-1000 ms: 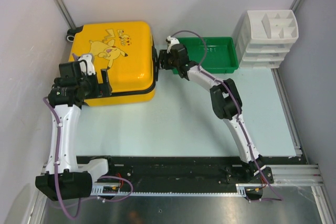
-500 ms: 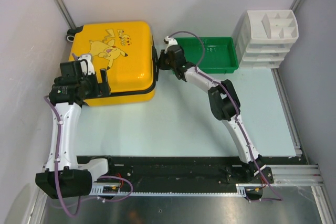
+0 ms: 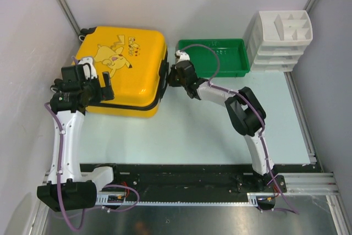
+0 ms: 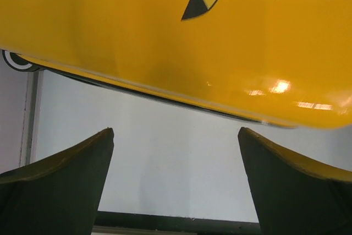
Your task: Open, take out, and arrange the luggage
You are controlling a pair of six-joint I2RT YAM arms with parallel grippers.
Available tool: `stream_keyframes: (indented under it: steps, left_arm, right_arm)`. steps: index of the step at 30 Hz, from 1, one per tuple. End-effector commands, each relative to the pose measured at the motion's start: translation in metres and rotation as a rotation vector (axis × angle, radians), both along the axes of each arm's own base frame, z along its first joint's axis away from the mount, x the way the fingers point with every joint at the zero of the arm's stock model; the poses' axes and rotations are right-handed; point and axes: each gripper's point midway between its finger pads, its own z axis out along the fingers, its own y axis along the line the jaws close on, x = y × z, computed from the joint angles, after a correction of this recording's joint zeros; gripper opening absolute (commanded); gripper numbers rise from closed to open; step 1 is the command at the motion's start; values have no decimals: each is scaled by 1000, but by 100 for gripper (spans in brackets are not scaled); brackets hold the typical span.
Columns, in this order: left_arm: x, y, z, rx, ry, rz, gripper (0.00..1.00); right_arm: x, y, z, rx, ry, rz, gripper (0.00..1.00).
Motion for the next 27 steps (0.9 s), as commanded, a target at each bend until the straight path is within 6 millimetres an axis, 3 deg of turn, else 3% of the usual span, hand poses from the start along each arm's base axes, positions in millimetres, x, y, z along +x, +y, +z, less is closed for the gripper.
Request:
stream_keyframes:
  steps: [1,3,4,5,8,11,14,15,16,19,22,23,26,27]
  left_arm:
    - [3,3,21,-9,-74,41,100]
    - [3,4,22,-7,-77,44,100]
    - [4,4,21,-6,-75,49,100]
    - [4,5,21,-8,-74,52,100]
    - [5,7,21,-11,-70,75,99]
    - [9,7,21,-13,-67,76,100]
    - [13,17,22,18,-58,111,100]
    - [14,16,26,17,-67,107,100]
    - [16,16,30,16,-77,102,100]
    - [24,16,48,29,-117,80,100]
    - [37,22,72,72,-159,50,100]
    - [49,21,71,62,-150,21,100]
    - [74,26,114,64,-245,-31,100]
    - [91,33,107,56,-221,-22,100]
  right_arm:
    - [-115,11,-58,-107,266,185,0]
    - [-147,15,-61,-114,308,245,0]
    - [-167,23,-50,-108,305,289,0]
    - [-192,19,-61,-117,352,333,0]
    - [-239,27,-48,-84,369,443,0]
    - [-270,28,-35,-69,372,511,0]
    - [-285,23,-33,-78,397,535,0]
    - [-293,14,-41,-97,443,531,0]
    - [-300,10,-43,-98,472,541,9]
    - [-305,-6,-42,-130,465,538,48]
    - [-290,-17,-22,-140,378,554,60]
    - [-279,-24,-18,-140,351,553,62]
    - [-267,-35,-2,-129,294,599,74]
    - [-257,-44,0,-129,291,584,80]
